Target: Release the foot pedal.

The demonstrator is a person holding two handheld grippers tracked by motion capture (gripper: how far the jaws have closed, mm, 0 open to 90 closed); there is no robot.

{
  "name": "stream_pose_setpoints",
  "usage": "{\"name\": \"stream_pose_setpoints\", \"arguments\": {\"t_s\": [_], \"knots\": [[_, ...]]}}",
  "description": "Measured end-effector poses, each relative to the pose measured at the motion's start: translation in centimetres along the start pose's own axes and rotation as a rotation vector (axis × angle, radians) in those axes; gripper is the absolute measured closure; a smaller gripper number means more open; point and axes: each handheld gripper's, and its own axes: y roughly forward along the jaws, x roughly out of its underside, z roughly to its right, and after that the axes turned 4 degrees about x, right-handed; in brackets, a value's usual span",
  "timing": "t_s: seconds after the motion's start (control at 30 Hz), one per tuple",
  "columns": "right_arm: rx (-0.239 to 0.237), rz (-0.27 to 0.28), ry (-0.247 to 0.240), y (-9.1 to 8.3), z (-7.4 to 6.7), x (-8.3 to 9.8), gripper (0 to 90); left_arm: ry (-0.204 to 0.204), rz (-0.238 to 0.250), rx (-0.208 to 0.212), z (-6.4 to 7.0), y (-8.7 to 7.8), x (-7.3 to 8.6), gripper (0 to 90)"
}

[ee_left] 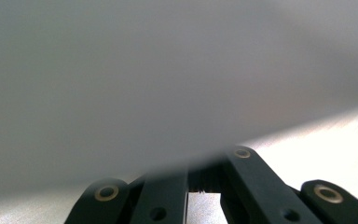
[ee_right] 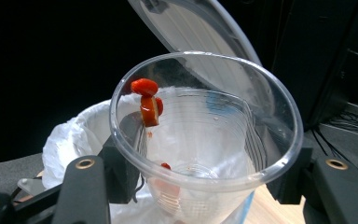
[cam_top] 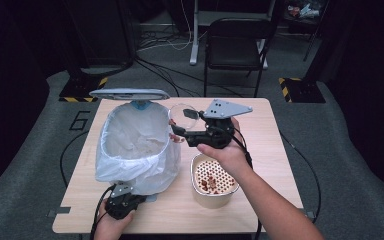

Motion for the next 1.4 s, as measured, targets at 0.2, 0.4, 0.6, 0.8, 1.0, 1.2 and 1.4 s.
{"name": "stream_pose_setpoints", "arguments": {"t_s": [0.2, 0.4, 0.6, 0.8, 1.0, 1.2, 1.4], "knots": [[-0.023, 0.001, -0.008, 1.0, -0.6, -0.3, 38.3, 0.001, -0.001, 0.000, 0.0, 0.0, 0.0, 90.0], [-0.044, -0.010, -0.021, 2.4, -1.2, -0.5, 37.9, 0.001, -0.001, 0.000, 0.0, 0.0, 0.0, 90.0], [-0.072, -0.020, -0.019, 4.0, -1.8, -0.7, 37.1, 0.002, -0.001, 0.001, 0.0, 0.0, 0.0, 90.0], [-0.085, -0.041, -0.028, 5.7, -2.4, -0.7, 36.2, 0.003, -0.001, 0.000, 0.0, 0.0, 0.0, 90.0], [-0.089, -0.062, -0.018, 7.2, -2.7, -0.5, 34.4, 0.002, -0.001, 0.001, 0.0, 0.0, 0.0, 90.0], [-0.092, -0.079, -0.025, 8.6, -3.4, -0.1, 34.1, 0.001, 0.000, 0.001, 0.0, 0.0, 0.0, 90.0], [-0.095, -0.084, -0.026, 9.7, -3.8, 0.0, 33.6, -0.001, 0.001, 0.002, 0.0, 0.0, 0.0, 90.0]]}}
